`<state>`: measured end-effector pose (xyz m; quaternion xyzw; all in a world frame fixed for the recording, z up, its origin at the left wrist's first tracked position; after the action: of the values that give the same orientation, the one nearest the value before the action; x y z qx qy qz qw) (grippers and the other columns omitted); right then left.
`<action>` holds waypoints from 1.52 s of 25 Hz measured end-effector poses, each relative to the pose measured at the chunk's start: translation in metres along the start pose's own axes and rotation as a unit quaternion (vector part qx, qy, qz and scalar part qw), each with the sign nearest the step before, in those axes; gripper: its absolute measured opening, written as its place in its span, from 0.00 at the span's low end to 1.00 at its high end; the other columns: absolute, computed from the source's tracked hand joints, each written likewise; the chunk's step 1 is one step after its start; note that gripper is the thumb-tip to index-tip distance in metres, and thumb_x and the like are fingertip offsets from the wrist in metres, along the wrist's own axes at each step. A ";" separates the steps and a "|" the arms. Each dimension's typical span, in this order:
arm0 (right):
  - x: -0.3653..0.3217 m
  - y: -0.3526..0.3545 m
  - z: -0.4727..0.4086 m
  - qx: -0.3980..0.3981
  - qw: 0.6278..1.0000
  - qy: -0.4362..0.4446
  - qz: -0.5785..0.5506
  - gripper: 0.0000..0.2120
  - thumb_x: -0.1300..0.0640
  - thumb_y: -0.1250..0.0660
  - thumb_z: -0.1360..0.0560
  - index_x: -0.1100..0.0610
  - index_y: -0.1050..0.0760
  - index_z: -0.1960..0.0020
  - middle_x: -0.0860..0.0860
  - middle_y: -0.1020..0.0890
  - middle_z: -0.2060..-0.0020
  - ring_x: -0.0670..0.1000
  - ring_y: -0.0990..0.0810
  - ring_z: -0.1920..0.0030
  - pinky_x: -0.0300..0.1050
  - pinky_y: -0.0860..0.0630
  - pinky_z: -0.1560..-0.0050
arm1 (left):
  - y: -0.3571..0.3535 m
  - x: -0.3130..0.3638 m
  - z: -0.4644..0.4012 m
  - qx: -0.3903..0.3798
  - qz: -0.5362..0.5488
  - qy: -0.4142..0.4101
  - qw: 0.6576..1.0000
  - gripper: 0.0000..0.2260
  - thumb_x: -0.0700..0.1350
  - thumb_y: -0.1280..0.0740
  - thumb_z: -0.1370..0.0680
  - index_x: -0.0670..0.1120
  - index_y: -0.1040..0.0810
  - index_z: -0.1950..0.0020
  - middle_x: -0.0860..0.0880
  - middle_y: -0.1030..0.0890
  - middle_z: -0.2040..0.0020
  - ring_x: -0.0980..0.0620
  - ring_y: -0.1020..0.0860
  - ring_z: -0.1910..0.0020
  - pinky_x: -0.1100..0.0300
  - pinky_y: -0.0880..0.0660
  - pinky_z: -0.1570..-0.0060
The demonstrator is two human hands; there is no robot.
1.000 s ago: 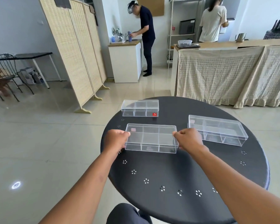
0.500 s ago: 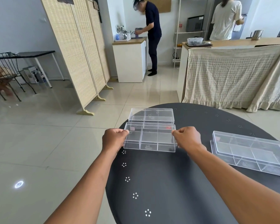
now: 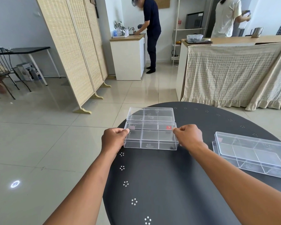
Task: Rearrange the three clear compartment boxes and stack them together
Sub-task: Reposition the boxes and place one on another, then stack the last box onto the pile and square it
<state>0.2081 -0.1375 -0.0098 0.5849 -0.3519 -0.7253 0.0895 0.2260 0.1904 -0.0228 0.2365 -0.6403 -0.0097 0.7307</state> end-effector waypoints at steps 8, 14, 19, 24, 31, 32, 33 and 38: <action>-0.002 -0.004 -0.006 -0.003 1.000 0.003 -0.002 0.15 0.51 0.33 0.26 0.55 0.27 0.69 0.54 0.25 0.72 0.55 0.29 0.68 0.44 0.27 0.65 | 0.003 0.004 -0.004 0.011 -0.017 0.002 1.000 0.08 0.54 0.25 0.27 0.51 0.15 0.62 0.51 0.13 0.63 0.46 0.14 0.61 0.44 0.15 0.50; -0.001 -0.003 -0.008 -0.001 1.000 0.007 -0.003 0.18 0.50 0.31 0.24 0.56 0.29 0.69 0.54 0.27 0.72 0.55 0.31 0.68 0.44 0.29 0.66 | 0.000 0.003 -0.003 0.011 -0.010 -0.005 1.000 0.09 0.53 0.24 0.27 0.53 0.16 0.65 0.56 0.15 0.68 0.49 0.17 0.68 0.44 0.14 0.52; -0.007 0.007 0.002 0.000 1.000 0.024 -0.011 0.26 0.50 0.32 0.22 0.56 0.37 0.73 0.51 0.30 0.76 0.54 0.34 0.69 0.44 0.32 0.67 | 0.006 0.014 0.010 0.034 -0.038 -0.016 0.999 0.11 0.53 0.28 0.23 0.47 0.13 0.54 0.47 0.12 0.57 0.41 0.14 0.52 0.50 0.18 0.47; -0.012 0.071 0.025 0.060 0.994 0.089 -0.003 0.27 0.48 0.33 0.22 0.57 0.40 0.74 0.47 0.37 0.82 0.53 0.35 0.70 0.45 0.34 0.68 | 0.021 0.075 0.058 0.172 -0.084 -0.181 0.965 0.12 0.45 0.34 0.22 0.43 0.14 0.46 0.44 0.12 0.47 0.47 0.18 0.53 0.60 0.30 0.51; 0.078 0.224 0.042 0.180 0.983 0.032 0.017 0.16 0.51 0.32 0.22 0.62 0.17 0.61 0.58 0.14 0.63 0.63 0.19 0.51 0.47 0.28 0.50 | -0.118 0.116 0.130 -0.090 0.010 -0.169 0.981 0.07 0.41 0.33 0.25 0.49 0.15 0.57 0.43 0.11 0.55 0.40 0.13 0.53 0.44 0.17 0.46; 0.097 0.237 0.044 0.187 0.982 0.011 0.015 0.14 0.51 0.31 0.22 0.60 0.16 0.59 0.58 0.13 0.59 0.62 0.19 0.48 0.48 0.26 0.47 | -0.137 0.116 0.141 -0.116 0.009 -0.161 0.980 0.08 0.40 0.33 0.25 0.50 0.16 0.60 0.43 0.11 0.57 0.41 0.13 0.55 0.43 0.16 0.49; 0.115 0.249 0.046 0.192 0.981 -0.009 0.014 0.13 0.52 0.31 0.22 0.59 0.15 0.58 0.58 0.13 0.57 0.62 0.19 0.46 0.49 0.25 0.45 | -0.155 0.115 0.152 -0.138 0.008 -0.153 0.979 0.10 0.40 0.34 0.25 0.51 0.17 0.63 0.44 0.11 0.59 0.44 0.12 0.58 0.43 0.15 0.51; 0.181 0.278 0.049 0.202 0.975 -0.094 -0.019 0.15 0.49 0.30 0.25 0.61 0.14 0.57 0.61 0.14 0.59 0.64 0.17 0.50 0.53 0.20 0.46 | -0.219 0.104 0.173 -0.180 -0.025 -0.110 0.977 0.11 0.46 0.33 0.26 0.44 0.18 0.66 0.46 0.14 0.61 0.42 0.17 0.60 0.50 0.16 0.52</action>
<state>0.0312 -0.4205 0.0228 0.5271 -0.4865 -0.6924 -0.0779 0.1451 -0.0952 0.0075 0.1146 -0.6981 -0.1690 0.6863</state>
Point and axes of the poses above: each hand's wrist, its own z-axis away from the middle knuckle, its own y-axis out of the back of the hand, x = y × z, the point moved 8 cm from there along -z, towards the middle knuckle
